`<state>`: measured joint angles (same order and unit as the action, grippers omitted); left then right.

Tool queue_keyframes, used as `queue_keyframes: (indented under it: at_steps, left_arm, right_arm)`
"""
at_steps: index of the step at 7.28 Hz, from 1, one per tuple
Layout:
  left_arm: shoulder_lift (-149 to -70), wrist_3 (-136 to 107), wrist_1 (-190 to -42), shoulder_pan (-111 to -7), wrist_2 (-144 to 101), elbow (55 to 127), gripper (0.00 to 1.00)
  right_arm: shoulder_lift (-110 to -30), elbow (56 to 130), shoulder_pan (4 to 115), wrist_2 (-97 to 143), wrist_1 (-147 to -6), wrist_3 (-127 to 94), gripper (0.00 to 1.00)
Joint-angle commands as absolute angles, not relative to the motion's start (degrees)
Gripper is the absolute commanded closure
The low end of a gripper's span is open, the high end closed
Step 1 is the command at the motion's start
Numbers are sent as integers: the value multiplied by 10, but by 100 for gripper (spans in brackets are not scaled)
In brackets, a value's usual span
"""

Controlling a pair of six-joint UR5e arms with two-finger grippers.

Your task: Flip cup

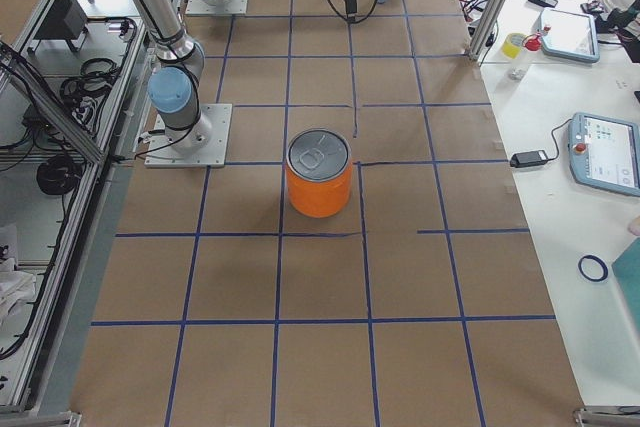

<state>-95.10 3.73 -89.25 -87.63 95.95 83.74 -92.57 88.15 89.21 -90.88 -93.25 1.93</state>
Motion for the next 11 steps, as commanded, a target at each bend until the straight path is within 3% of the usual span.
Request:
queue_keyframes:
  at_steps: [1,11]
  left_arm:
    - [-913,37,-904,-878,956,871,0]
    - [-887,39,-938,-874,903,887,0]
  right_arm:
    - [-926,882,892,-909,-933,19,0]
    - [-926,882,893,-909,-933,20,0]
